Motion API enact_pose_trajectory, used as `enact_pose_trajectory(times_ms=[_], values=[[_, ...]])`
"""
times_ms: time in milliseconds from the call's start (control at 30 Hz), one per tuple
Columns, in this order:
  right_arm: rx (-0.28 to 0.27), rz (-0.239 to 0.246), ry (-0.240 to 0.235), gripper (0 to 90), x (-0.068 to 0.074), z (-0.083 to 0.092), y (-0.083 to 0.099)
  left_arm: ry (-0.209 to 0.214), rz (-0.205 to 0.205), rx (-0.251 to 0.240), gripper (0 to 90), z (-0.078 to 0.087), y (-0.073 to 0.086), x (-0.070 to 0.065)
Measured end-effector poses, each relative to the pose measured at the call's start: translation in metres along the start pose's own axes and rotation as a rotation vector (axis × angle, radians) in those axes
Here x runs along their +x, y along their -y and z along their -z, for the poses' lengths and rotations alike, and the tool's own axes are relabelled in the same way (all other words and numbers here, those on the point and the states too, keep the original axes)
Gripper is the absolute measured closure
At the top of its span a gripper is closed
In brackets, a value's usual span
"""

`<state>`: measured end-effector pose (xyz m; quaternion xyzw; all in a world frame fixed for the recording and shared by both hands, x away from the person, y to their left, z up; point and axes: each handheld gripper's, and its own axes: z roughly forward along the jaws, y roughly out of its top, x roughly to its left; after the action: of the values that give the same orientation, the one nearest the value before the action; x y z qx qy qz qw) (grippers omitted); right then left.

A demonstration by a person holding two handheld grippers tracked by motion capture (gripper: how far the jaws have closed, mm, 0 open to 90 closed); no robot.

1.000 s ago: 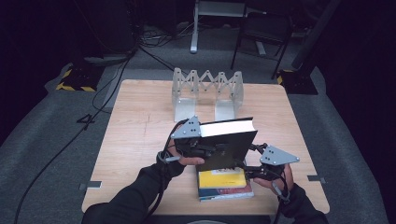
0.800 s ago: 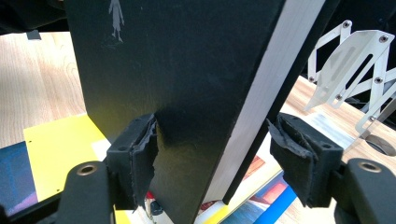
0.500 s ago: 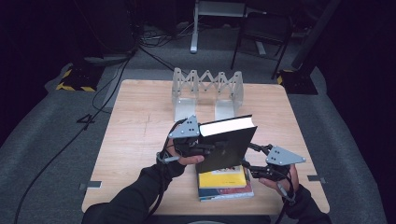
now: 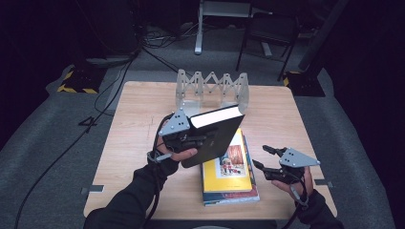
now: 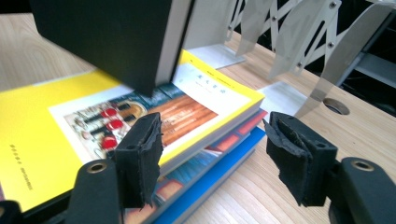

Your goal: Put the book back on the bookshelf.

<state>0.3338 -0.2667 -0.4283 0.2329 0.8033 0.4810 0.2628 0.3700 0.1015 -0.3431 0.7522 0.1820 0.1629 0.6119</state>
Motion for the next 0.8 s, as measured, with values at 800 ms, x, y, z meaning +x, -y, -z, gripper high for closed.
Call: enact_pose_trajectory(times_ms=[800], values=[[0.132, -0.063, 0.055, 33.1, -0.023, 0.001, 0.026, -0.233, 0.042, 0.002, 51.6, 0.038, 0.009, 0.041]])
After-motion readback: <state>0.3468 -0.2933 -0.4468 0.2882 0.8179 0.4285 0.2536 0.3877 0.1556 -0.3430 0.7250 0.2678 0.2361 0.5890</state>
